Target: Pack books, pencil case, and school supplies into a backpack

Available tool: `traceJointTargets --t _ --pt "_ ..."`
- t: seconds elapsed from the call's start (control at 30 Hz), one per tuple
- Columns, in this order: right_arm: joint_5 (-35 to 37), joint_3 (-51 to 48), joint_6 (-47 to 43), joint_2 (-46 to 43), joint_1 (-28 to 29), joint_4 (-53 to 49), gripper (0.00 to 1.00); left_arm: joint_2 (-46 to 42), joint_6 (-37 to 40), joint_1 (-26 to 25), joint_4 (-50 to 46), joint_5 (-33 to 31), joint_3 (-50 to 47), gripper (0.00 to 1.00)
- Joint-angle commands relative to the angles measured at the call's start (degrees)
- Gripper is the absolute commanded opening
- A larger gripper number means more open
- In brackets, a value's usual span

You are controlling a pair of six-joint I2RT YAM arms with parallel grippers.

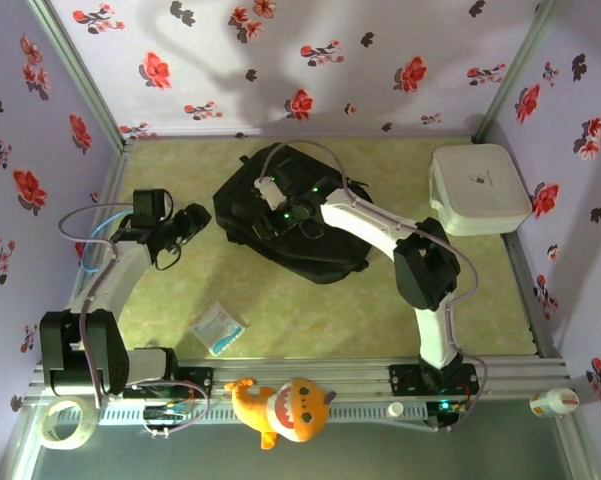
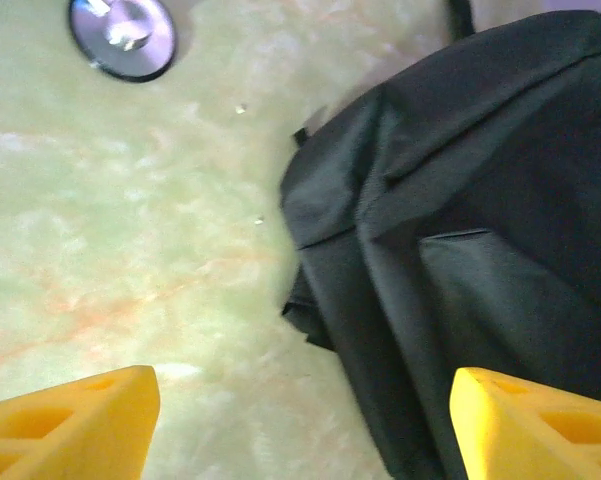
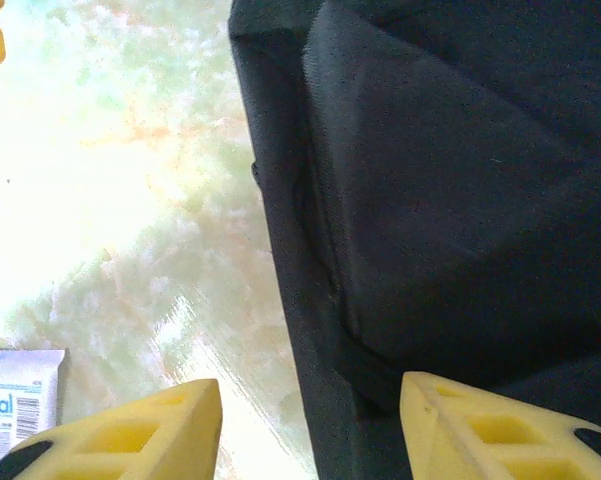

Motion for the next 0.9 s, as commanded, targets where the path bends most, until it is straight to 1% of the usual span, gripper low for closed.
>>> traceJointTargets --t 0.0,0.23,0.27,0.37,0.53,0.6,0.67,0.77,0.87 --pt "2.42 3.16 -2.48 2.03 0.38 -2.77 0.49 -1.57 -1.10 0.74 -0.07 -1.19 -1.14 0.78" --pt "6.70 8.40 -3.45 7.00 0.38 -4.65 0.48 -0.42 -1.12 0.72 -0.13 -1.10 -0.47 0.79" --pt "6.77 8.85 -3.62 7.38 0.34 -4.81 0.47 -0.30 -1.13 0.72 -0.02 -1.10 -0.35 0.79" --pt "6.54 9.49 -3.72 7.81 0.19 -4.87 0.38 -0.18 -1.32 0.72 0.00 -1.02 -0.18 0.79" --pt "1.56 8.11 -2.04 6.02 -1.73 -3.46 0.28 -0.05 -1.38 0.72 0.07 -0.97 -0.11 0.79" --pt "-1.70 6.23 -0.83 4.65 -3.05 -1.55 0.24 -0.10 -1.45 0.73 0.24 -0.84 -0.19 0.79" --pt "-4.59 4.66 0.58 3.45 -4.26 0.36 0.18 -0.01 -1.53 0.74 0.32 -0.77 -0.18 0.80" --pt "-7.45 3.29 2.64 2.73 -5.58 2.07 0.16 0.29 -1.55 0.72 0.35 -0.66 -0.06 0.80" --pt "-8.10 2.56 3.79 2.43 -6.26 3.10 0.16 0.59 -1.67 0.72 0.42 -0.40 0.02 0.80"
